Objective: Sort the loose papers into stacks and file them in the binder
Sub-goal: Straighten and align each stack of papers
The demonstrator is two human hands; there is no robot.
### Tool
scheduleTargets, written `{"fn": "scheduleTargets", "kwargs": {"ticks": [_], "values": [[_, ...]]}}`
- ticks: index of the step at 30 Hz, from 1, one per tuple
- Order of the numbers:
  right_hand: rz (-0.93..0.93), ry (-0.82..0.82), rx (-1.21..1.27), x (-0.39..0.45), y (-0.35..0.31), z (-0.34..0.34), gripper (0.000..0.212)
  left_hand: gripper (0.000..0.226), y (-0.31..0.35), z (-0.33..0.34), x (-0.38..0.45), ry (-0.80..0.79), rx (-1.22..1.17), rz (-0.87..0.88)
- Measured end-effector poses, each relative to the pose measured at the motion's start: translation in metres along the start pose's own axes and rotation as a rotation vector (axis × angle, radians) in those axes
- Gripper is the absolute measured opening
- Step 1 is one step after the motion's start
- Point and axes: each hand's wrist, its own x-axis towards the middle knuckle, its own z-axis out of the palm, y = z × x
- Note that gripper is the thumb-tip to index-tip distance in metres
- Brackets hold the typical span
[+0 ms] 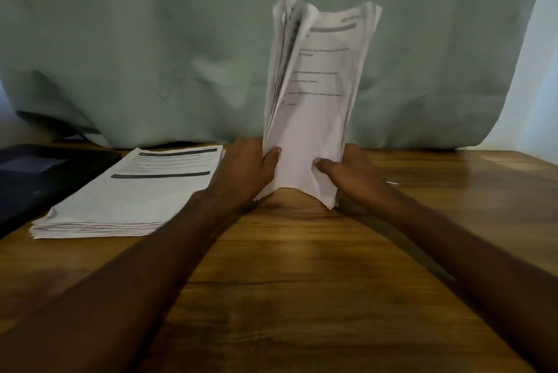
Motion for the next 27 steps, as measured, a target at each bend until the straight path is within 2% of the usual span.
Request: {"fn": "scheduleTargets", "kwargs": {"ticks": [3, 4, 7, 9, 11, 13, 16, 18, 21, 24, 26, 27], "values": [[-0.127, 0.14, 0.011, 0.0, -0.009, -0.003, 0.037, 0.042, 0.003, -0.004, 0.004, 0.071, -0.073, -0.003], [-0.136, 0.138, -0.006, 0.001, -0.009, -0.003, 0.036, 0.042, 0.002, -0.003, 0.005, 0.067, -0.069, -0.016], [-0.019, 0.012, -0.087, 0.0, -0.001, 0.001, 0.036, 0.047, -0.003, 0.0, 0.006, -0.019, -0.025, -0.113], [0.065, -0.05, -0.005, -0.001, 0.0, -0.001, 0.042, 0.049, -0.008, -0.004, 0.008, -0.015, -0.104, -0.132], [0.024, -0.039, 0.083, 0.001, -0.005, -0.004, 0.042, 0.041, -0.01, -0.008, 0.01, 0.027, -0.12, -0.071], [-0.029, 0.008, 0.056, 0.003, -0.009, -0.006, 0.04, 0.035, -0.01, -0.007, 0.009, 0.006, -0.055, -0.034], [0.091, -0.014, 0.142, 0.006, -0.008, -0.009, 0.041, 0.036, -0.008, -0.002, 0.008, -0.025, 0.0, -0.03], [0.162, -0.022, 0.245, 0.009, -0.005, -0.013, 0.042, 0.038, -0.005, -0.004, 0.007, -0.03, -0.046, -0.063], [0.226, -0.047, 0.473, 0.012, -0.002, -0.018, 0.044, 0.04, 0.0, -0.015, 0.01, -0.004, -0.293, -0.166], [0.279, -0.129, 0.738, 0.013, -0.003, -0.018, 0.032, 0.039, -0.001, -0.024, 0.018, 0.144, -0.563, -0.303], [0.31, -0.175, 0.879, 0.013, -0.004, -0.02, 0.03, 0.046, -0.002, -0.027, 0.02, 0.219, -0.818, -0.421], [0.316, -0.198, 0.929, 0.012, -0.004, -0.02, 0.035, 0.047, 0.0, -0.027, 0.019, 0.198, -0.99, -0.464]]}}
